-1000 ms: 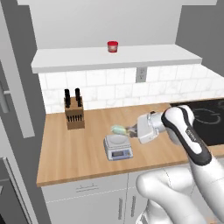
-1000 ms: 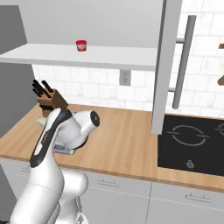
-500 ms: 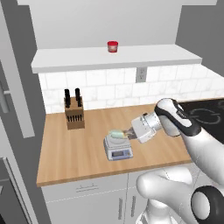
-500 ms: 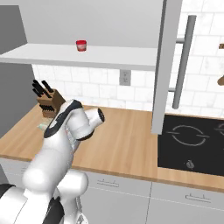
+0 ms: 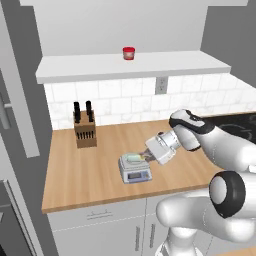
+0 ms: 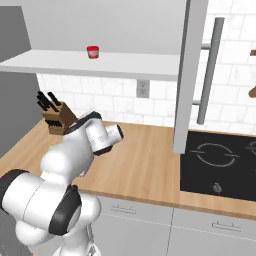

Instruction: Pick the bar and place it on the digital scale for weighing, and close the cabinet.

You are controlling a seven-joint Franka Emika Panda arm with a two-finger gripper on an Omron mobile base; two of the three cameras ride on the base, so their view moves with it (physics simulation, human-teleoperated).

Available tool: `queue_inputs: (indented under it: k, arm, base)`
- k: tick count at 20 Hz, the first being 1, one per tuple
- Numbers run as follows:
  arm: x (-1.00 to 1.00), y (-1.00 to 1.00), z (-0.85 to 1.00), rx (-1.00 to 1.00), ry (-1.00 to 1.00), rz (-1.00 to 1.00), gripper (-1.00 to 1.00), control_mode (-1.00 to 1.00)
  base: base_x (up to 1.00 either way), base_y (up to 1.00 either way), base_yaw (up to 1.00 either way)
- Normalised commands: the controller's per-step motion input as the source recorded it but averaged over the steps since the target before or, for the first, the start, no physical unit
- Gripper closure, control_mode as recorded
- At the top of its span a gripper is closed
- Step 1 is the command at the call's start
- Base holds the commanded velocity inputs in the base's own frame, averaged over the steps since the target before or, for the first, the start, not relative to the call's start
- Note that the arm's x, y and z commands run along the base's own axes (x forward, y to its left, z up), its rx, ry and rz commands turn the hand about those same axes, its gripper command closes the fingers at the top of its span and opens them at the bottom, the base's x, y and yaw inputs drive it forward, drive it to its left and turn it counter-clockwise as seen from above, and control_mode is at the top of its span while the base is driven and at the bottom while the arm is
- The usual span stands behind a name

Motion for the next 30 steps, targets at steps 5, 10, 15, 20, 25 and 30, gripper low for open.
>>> queue_inputs:
  k: [5,10,15,20,25,30]
  arm:
    - [0.12,0.0,-0.27,0.0,-0.02,0.01,1.0,-1.0]
    - [0.2,0.0,-0.2,0.0,0.0,0.0,1.0,-1.0]
    - [0.21,0.0,-0.16,0.0,0.0,0.0,1.0,-1.0]
    - [0.23,0.0,-0.15,0.0,0.0,0.0,1.0,-1.0]
    - [0.24,0.0,-0.2,0.0,0.0,0.0,1.0,-1.0]
    - [0.24,0.0,-0.28,0.0,0.0,0.0,1.0,-1.0]
  base:
    - [0.0,0.0,0.0]
    - [0.0,0.0,0.0]
    - [0.0,0.0,0.0]
    - [0.0,0.0,0.0]
    - [0.0,0.0,0.0]
    - [0.0,0.0,0.0]
